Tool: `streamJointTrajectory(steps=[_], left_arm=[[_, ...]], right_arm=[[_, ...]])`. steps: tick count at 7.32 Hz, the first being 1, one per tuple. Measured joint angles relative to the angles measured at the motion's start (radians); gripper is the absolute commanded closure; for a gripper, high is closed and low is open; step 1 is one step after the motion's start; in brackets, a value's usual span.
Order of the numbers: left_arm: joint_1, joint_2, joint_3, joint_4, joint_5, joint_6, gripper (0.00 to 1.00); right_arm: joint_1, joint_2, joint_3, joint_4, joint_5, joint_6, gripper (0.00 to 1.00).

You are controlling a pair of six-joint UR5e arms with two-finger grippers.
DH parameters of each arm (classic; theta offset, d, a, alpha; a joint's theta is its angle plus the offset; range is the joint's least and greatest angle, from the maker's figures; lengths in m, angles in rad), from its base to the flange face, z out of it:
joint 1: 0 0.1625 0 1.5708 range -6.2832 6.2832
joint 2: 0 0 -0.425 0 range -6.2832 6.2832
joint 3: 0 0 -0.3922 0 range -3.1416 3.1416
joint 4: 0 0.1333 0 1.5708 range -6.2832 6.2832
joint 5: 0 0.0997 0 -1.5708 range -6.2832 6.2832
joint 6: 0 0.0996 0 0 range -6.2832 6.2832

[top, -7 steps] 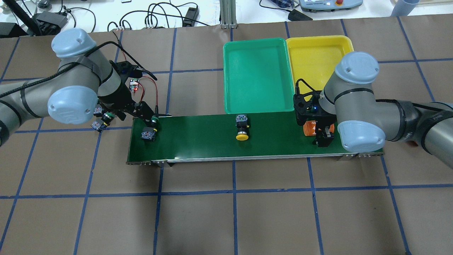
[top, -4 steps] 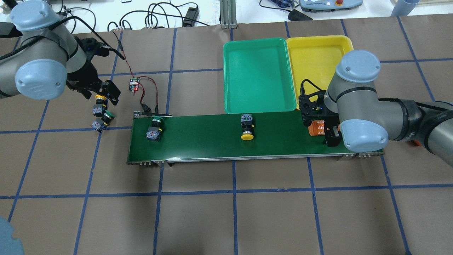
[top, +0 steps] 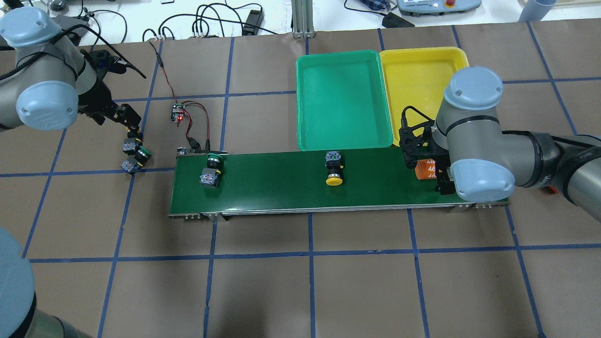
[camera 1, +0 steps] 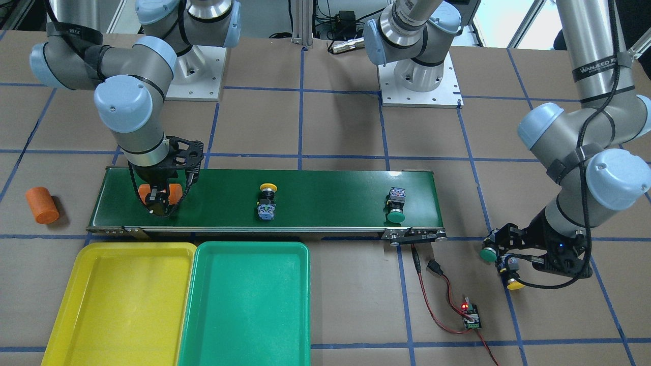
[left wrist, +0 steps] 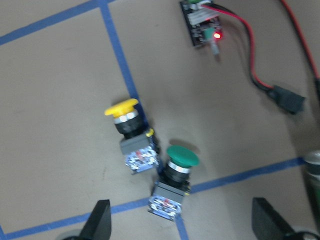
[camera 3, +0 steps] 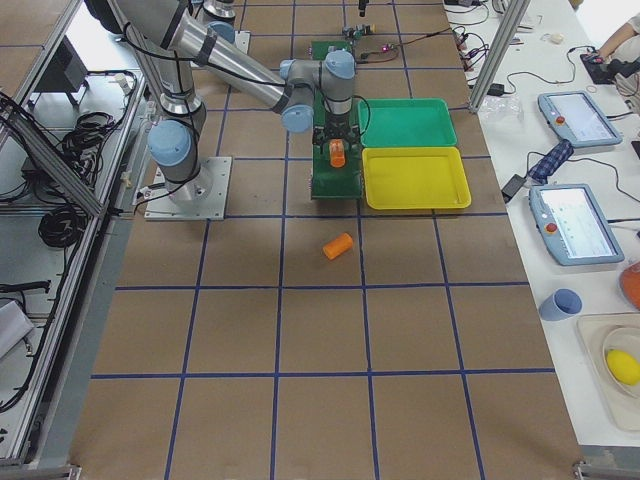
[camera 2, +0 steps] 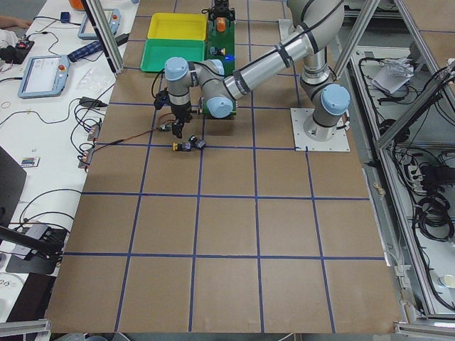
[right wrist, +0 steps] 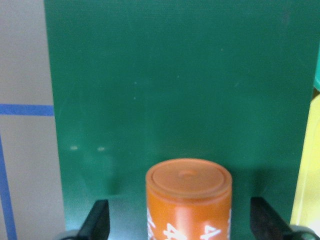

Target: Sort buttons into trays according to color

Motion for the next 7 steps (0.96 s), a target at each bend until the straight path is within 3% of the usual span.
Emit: streamJointTrajectory(steps=[3,4,5,6,7], left_arm=[[0.02,-0.096,0.043,0.024,-0.007,-0.047,0.0],[0.025,-0.115,0.049,0.024,-0.008,-0.052,0.03],[0.028,-0.133,0.054,0.025,-0.009,-0.055,0.14],[0.029,-0.147,0.057,0.026,-0.009,-0.057,0.29],[0.029,-0.156,0.059,0.026,-0.01,-0.058,0.96]], right_arm=[[-0.01,-0.003,-0.001,0.011,-0.045,-0.028,0.0],[-0.01,-0.003,-0.001,0.012,-0.072,-0.052,0.0],[-0.01,-0.003,0.0,0.013,-0.084,-0.064,0.0],[-0.008,-0.004,0.001,0.013,-0.08,-0.065,0.0],[-0.006,-0.004,0.002,0.013,-0.056,-0.06,0.0]])
